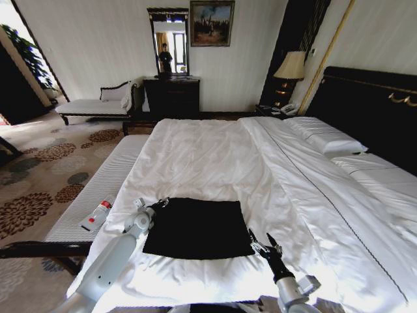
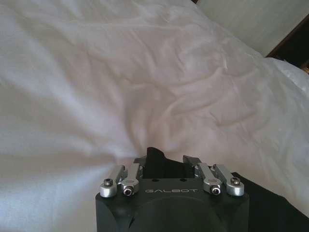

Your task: Fold the clothes on the bed.

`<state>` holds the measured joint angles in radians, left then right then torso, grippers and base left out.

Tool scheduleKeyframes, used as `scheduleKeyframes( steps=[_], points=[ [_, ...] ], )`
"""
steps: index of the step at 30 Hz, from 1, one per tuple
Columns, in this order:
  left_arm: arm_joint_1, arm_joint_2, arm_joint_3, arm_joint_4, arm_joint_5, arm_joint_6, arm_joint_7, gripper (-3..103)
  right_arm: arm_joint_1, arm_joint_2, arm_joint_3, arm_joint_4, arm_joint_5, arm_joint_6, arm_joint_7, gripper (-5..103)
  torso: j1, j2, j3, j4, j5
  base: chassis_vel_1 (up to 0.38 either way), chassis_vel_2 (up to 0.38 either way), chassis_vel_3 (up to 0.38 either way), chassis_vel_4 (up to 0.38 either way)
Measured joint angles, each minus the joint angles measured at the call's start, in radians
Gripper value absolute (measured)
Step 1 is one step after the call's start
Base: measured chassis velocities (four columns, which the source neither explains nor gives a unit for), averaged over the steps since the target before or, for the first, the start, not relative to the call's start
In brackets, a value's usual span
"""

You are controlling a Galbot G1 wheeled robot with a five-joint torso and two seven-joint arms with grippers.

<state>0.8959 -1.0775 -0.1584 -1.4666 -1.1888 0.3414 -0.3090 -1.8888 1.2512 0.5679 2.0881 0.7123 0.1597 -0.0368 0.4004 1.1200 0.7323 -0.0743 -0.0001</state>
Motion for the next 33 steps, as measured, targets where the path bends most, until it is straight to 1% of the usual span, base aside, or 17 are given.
scheduleKeyframes(
  steps=[1,2,4,6,11,14,18,19,21,22,23,25,26,29,30,31,33],
  points=[
    [0.0,-0.002,0.0,0.001,0.004,-0.002,0.0,39,0.001,-0.001,0.0,0.0,0.0,-0.001,0.003,100,0.0,0.0,0.0,0.0,0.0,0.0,0.0,0.0,0.0],
    [0.001,-0.002,0.0,0.001,0.005,-0.003,-0.001,39,0.002,-0.001,0.0,0.0,0.0,-0.001,0.004,100,0.0,0.0,0.0,0.0,0.0,0.0,0.0,0.0,0.0],
    [0.005,-0.003,-0.004,0.001,0.006,-0.005,-0.002,32,0.004,-0.001,-0.003,0.0,0.0,-0.004,0.009,100,0.0,0.0,0.0,0.0,0.0,0.0,0.0,0.0,0.0],
    [0.008,-0.003,-0.007,0.0,0.007,-0.007,-0.002,30,0.006,-0.001,-0.006,0.0,0.0,-0.006,0.011,100,0.0,0.0,0.0,0.0,-0.0001,0.0,0.0,0.0,0.0],
    [0.016,0.003,-0.013,-0.009,0.008,-0.012,-0.005,30,0.017,-0.007,-0.012,-0.002,0.007,-0.017,0.02,100,0.0,0.0,0.0,0.0,-0.0001,0.0,0.0,0.0,0.0],
    [0.02,0.006,-0.014,-0.014,0.021,-0.016,-0.006,30,0.034,-0.023,-0.011,-0.002,0.035,-0.034,0.031,100,0.0,0.0,0.0,-0.0001,0.0,0.0,0.0,0.0,0.0],
    [0.027,0.011,-0.014,-0.027,0.041,-0.024,-0.005,30,0.101,-0.082,-0.005,0.01,0.138,-0.107,0.08,100,0.0,0.0,0.0,-0.0001,0.0001,0.0,0.0,0.0,0.0],
    [0.027,0.011,-0.014,-0.027,0.041,-0.024,-0.005,30,0.101,-0.082,-0.005,0.01,0.138,-0.107,0.08,100,0.0,0.0,0.0,-0.0001,0.0001,0.0,0.0,0.0,0.0],
    [0.033,0.013,-0.015,-0.033,0.043,-0.026,-0.005,30,0.154,-0.125,-0.006,0.01,0.197,-0.163,0.119,100,0.0,0.0,0.0,0.0,0.0,0.0,0.0,0.0,0.0],
    [0.035,0.014,-0.015,-0.036,0.044,-0.027,-0.005,30,0.165,-0.135,-0.007,0.009,0.209,-0.175,0.127,100,0.0,0.0,0.0,0.0001,0.0,0.0,0.0,0.0,0.0],
    [0.041,0.017,-0.015,-0.043,0.047,-0.031,-0.004,28,0.212,-0.172,-0.014,-0.002,0.256,-0.219,0.158,100,0.0,0.0,0.0,0.0,0.0001,0.0,0.0,0.0,0.0],
    [0.045,0.019,-0.015,-0.046,0.05,-0.034,-0.001,28,0.243,-0.191,-0.021,-0.012,0.28,-0.238,0.174,100,0.0,0.0,0.0,0.0002,0.0,0.0,0.0,0.0,0.0],
    [0.051,0.023,-0.015,-0.052,0.052,-0.035,0.003,26,0.287,-0.216,-0.035,-0.03,0.311,-0.258,0.195,100,0.0,0.0,0.0,0.0001,0.0,0.0,0.0,0.0,0.0],
    [0.06,0.024,-0.015,-0.056,0.061,-0.038,0.004,10,0.395,-0.261,-0.078,-0.096,0.375,-0.293,0.238,100,0.0,0.0,0.0,0.0002,-0.0001,0.0,0.0,0.0,0.0],
    [0.06,0.024,-0.015,-0.056,0.061,-0.038,0.004,10,0.395,-0.261,-0.078,-0.096,0.375,-0.293,0.238,100,0.0,0.0,0.0,0.0002,-0.0001,0.0,0.0,0.0,0.0],
    [0.061,0.025,-0.015,-0.056,0.062,-0.038,0.003,4,0.425,-0.269,-0.093,-0.121,0.392,-0.302,0.246,100,0.0,0.0,0.0,0.0002,-0.0001,0.0,0.0,0.0,0.0],
    [0.061,0.026,-0.016,-0.056,0.059,-0.038,-0.004,2,0.487,-0.278,-0.123,-0.175,0.422,-0.317,0.257,100,0.0,0.0,0.0,-0.0001,0.0,0.0,0.0,0.0,0.0]
  ],
)
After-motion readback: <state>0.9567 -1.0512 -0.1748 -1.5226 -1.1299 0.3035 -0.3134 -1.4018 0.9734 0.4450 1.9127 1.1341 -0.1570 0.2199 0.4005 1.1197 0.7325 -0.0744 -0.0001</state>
